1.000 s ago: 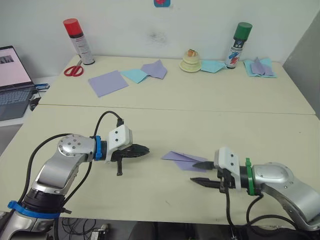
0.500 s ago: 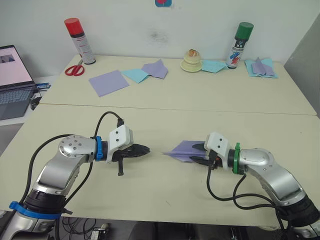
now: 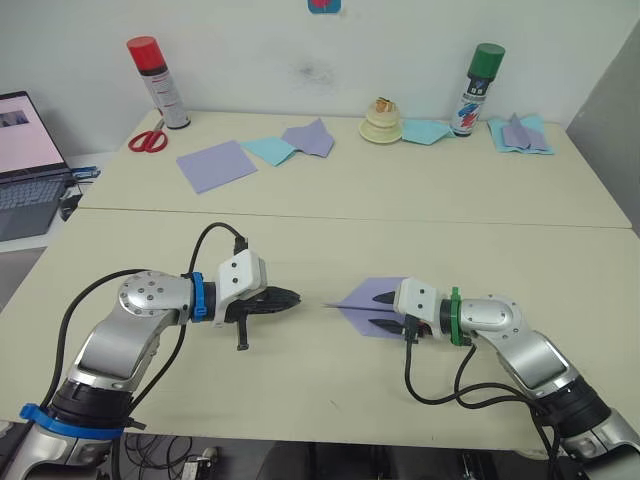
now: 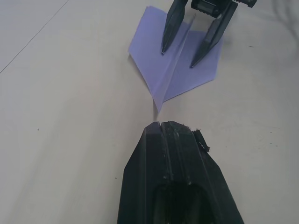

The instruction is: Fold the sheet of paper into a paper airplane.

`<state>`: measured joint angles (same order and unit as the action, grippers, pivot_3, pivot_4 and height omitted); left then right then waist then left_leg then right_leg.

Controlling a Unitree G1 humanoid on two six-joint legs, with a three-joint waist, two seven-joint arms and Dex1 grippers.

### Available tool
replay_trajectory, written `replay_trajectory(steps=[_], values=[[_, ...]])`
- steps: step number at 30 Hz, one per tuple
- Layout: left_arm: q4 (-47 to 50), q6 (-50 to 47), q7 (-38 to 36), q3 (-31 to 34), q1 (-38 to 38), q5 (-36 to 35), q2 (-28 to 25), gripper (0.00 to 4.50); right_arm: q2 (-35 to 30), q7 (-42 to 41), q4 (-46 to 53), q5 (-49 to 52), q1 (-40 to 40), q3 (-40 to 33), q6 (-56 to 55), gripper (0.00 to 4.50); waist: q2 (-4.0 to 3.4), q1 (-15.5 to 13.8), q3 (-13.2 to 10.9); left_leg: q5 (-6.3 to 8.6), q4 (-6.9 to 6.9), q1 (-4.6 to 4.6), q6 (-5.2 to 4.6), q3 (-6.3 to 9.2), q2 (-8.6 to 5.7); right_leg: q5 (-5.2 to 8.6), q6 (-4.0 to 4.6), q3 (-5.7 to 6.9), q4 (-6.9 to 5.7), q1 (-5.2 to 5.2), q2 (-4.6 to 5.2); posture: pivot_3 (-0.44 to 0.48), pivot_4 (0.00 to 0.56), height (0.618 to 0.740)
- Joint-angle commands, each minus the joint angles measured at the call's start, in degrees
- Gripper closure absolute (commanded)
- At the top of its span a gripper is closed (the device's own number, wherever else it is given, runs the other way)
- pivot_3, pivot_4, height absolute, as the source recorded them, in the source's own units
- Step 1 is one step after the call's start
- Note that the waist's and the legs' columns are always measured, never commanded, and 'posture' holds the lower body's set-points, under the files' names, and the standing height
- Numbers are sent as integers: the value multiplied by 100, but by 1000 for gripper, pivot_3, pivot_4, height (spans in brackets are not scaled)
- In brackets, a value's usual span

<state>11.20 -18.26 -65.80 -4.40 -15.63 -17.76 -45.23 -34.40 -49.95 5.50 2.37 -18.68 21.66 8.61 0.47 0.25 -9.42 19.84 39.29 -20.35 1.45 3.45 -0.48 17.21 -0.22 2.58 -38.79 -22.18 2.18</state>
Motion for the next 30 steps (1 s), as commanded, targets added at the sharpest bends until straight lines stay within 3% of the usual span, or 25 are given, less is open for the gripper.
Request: replay_trajectory(steps=[1, 4, 10, 15, 21, 25, 30], values=[[122, 92, -2, 69, 53, -12, -52, 4500, 121, -37, -142, -39, 48, -48, -224, 2497, 0, 3, 0, 0, 5, 0, 0, 4, 0, 0, 0, 4, -5, 1, 0, 0, 150, 717], [115, 102, -9, 72, 70, -5, -61, 4500, 208, -51, -261, -7, 49, -110, -330, 2497, 0, -3, 0, 0, 42, -7, 0, 5, 4, 1, 2, 3, -21, -6, -4, 0, 150, 717], [89, 127, -24, 60, 62, 5, -58, 4500, 280, -78, -363, -5, 35, -153, -331, 4466, 0, -8, 0, 1, 54, -11, 0, 4, 3, 1, 2, 0, -25, -6, -4, 0, 150, 717], [135, 27, -52, 127, 27, -137, -36, 4500, 339, 153, -225, 61, 172, -417, -135, 4466, 0, -18, 0, 1, 55, -18, 0, 4, 2, 1, 2, 0, -22, -10, -4, 0, 150, 717], [251, -420, 17, 204, -284, -544, 89, 4500, 523, 1381, 936, 332, 1054, -1650, 1295, 4466, 0, -84, 0, 1, 66, -32, 0, 9, -3, 0, 1, 2, -22, -12, 1, 0, 150, 717], [203, -569, 52, 102, -543, -660, 247, 4500, 1074, 2437, 1665, 452, 1663, -2514, 2333, 4466, -1, -99, 1, 1, 64, -34, 0, 10, -3, 0, 1, 1, -23, -13, 0, 0, 150, 717], [95, -675, 92, 15, -827, -701, 490, 4500, 1786, 3319, 1857, 531, 1622, -2994, 3154, 4466, -3, -23, 2, 1, 63, -28, 0, 9, -3, 0, 1, -2, -31, -14, -3, 0, 150, 717]])
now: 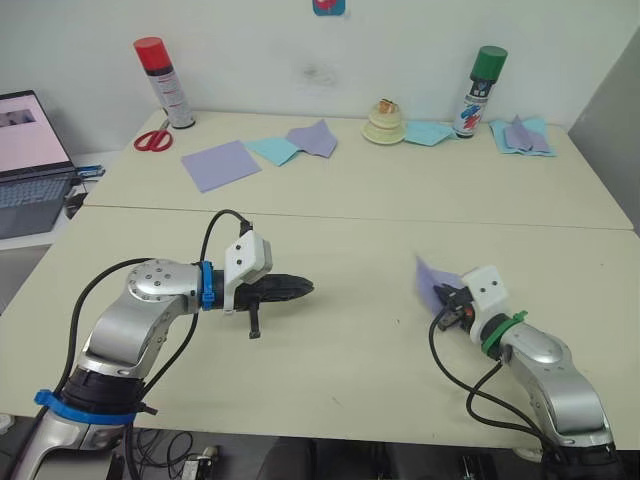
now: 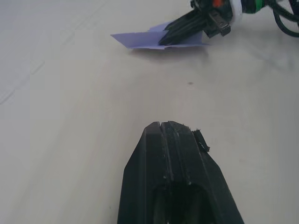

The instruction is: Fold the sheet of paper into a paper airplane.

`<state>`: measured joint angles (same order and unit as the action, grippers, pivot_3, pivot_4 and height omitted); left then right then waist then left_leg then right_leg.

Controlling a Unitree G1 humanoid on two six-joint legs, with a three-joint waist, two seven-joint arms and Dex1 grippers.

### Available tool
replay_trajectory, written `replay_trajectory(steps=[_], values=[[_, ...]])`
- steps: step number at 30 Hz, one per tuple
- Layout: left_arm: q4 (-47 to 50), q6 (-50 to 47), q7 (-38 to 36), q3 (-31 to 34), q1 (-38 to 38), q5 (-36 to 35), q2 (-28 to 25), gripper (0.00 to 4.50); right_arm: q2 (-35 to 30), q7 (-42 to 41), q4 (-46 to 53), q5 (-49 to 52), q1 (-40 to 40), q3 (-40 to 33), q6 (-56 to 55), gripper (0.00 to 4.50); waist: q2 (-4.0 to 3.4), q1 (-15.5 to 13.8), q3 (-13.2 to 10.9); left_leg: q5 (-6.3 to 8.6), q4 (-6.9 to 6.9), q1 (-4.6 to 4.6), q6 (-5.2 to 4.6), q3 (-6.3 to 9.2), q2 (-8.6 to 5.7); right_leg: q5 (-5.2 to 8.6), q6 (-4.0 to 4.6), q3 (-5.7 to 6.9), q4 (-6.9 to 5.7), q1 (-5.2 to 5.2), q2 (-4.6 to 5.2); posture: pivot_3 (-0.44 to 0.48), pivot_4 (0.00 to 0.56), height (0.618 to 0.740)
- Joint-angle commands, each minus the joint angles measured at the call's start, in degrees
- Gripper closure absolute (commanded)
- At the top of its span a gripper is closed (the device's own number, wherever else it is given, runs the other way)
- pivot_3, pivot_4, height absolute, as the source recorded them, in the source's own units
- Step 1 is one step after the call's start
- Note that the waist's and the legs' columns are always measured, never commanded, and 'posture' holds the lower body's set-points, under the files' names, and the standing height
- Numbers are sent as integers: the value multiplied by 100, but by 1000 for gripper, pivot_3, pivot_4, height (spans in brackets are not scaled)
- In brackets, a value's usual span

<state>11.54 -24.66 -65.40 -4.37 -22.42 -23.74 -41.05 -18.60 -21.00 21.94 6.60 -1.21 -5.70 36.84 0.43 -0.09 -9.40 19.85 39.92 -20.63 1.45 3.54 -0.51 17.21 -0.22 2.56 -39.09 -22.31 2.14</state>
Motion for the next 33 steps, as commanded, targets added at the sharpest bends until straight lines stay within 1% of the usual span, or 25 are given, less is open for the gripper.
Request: replay_trajectory(steps=[1, 7, 14, 17, 18, 23, 27, 28, 31, 33], values=[[56, -61, 67, 11, -188, -116, 117, 4500, 298, 550, 181, 100, -194, -303, 376, 4466, 0, 18, 0, 0, -1, 0, 0, 0, 1, 0, 0, 0, 0, 0, -2, 0, 150, 717], [55, -108, 134, -13, -268, -124, 279, 4500, 413, 900, -106, 31, -518, -366, 393, 4466, -1, 26, 0, 0, -1, 0, 0, -7, 0, 0, 0, -5, 1, -3, -2, 0, 150, 717], [127, -92, 179, 27, -166, -114, 289, 4500, 307, 913, -140, 57, -567, -298, 384, 4466, -1, 25, 0, 0, -1, -1, 0, -12, 0, 0, 0, -10, 1, -4, -2, 0, 150, 717], [149, -55, 209, 36, -80, -84, 267, 4500, 342, 936, -114, 82, -544, -308, 303, 3909, -1, 27, 1, 0, -2, 0, 0, -13, 0, 0, 0, -11, 0, -6, -2, 0, 150, 717], [155, -52, 235, 55, -59, -80, 258, 4500, 347, 896, -24, 138, -541, -314, 291, 3625, -1, 27, 1, 0, -2, 0, 0, -13, 0, 0, 0, -12, 0, -6, -3, 0, 150, 717], [131, -18, 324, 231, 68, -65, 122, 4500, 201, 704, 610, 387, -577, -331, 503, 1737, -2, 26, 1, 0, -1, -1, -1, -14, 0, 0, 0, -14, 0, -7, -2, 0, 150, 717], [134, 31, 481, 512, 291, -18, -98, 4500, -187, 315, 1004, 646, -608, -425, 585, 256, -2, 26, 1, 0, -4, -1, -1, -14, 1, 0, 0, -15, 1, -10, -3, 0, 150, 717], [133, 39, 542, 596, 370, 24, -174, 4500, -374, 138, 1072, 719, -584, -463, 577, 55, -2, 26, 1, 0, -4, -2, -1, -14, 1, 0, 0, -15, 1, -10, -3, 0, 150, 717], [157, 79, 646, 848, 591, 43, -337, 4500, -842, -390, 1155, 1069, -513, -698, 509, 55, -2, 23, 0, 1, -4, -3, -2, -13, 1, 0, 0, -15, 2, -10, -3, 0, 150, 717], [218, -66, 690, 1097, 851, -13, -531, 4500, -1405, -912, 1032, 1073, -392, -849, 137, 55, -2, 19, 0, 1, -4, -3, -2, -13, 1, 0, 0, -15, 4, -9, -3, 0, 150, 717]])
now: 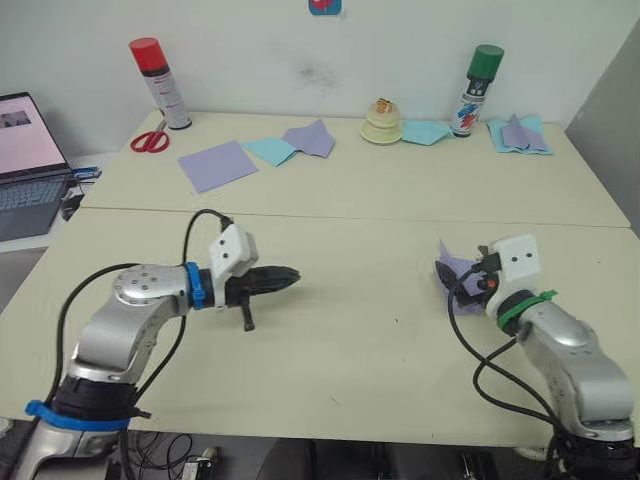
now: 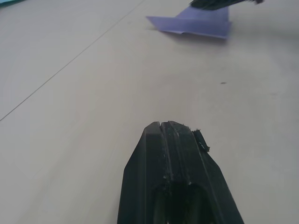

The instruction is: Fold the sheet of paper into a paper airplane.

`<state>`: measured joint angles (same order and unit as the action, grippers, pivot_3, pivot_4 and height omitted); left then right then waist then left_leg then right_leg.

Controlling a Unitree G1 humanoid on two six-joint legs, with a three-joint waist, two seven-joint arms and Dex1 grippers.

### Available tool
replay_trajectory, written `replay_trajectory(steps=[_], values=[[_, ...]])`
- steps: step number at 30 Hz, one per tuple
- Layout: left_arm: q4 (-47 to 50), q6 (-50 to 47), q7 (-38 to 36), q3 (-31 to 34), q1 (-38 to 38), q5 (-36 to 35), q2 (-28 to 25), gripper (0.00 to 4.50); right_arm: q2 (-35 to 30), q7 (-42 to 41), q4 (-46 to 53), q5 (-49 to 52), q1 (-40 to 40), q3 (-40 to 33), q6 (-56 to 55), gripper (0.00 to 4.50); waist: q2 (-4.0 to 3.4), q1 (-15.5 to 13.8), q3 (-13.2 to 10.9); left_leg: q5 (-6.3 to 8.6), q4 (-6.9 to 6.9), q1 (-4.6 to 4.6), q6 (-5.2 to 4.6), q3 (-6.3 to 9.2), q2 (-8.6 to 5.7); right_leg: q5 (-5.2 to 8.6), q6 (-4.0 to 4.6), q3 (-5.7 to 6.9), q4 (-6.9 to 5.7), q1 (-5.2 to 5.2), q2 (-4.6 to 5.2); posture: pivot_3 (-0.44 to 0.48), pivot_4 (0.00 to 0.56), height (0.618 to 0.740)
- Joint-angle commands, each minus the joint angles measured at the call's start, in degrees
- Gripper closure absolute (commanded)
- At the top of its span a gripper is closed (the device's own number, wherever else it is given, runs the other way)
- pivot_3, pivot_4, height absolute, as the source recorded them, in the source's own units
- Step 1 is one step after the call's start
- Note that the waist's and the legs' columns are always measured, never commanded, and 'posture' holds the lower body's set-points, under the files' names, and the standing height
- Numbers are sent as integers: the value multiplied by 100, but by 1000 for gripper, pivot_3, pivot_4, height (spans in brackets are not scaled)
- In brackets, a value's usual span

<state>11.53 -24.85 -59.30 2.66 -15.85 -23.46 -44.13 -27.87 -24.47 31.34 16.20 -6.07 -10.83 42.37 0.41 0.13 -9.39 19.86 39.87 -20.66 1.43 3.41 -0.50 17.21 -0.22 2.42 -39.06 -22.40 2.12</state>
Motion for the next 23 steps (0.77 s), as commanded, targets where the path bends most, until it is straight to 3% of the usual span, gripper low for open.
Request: replay_trajectory(steps=[1, 8, 14, 23], values=[[239, -51, 99, 518, 329, -29, -317, 4246, -772, -827, -8, 65, 182, -406, -677, 9, 0, -3, 0, 0, -1, 0, 0, 0, 0, 0, 0, 0, 2, 0, 1, 0, 150, 717], [221, 437, 201, 1430, 1385, 338, -881, 2257, -2393, -2990, -891, 424, 1053, -1410, -2026, 0, 2, -13, -2, 3, -3, 4, -5, -3, 1, 0, 0, 0, 6, 6, 3, 0, 150, 717], [355, 217, 278, 1967, 1837, 284, -1051, 2257, -2913, -3909, -1439, 508, 1426, -1783, -2534, 0, 2, -12, -1, 14, -3, 19, -25, -5, 4, 0, 0, -1, 3, 17, 3, 0, 150, 717], [526, -104, 275, 2295, 2052, 87, -1053, 2257, -2928, -4049, -1909, 441, 1333, -1738, -2812, 0, 1, -16, -1, 7, -2, 17, -13, -9, 4, 0, 0, -3, 4, 17, 5, 0, 150, 717]])
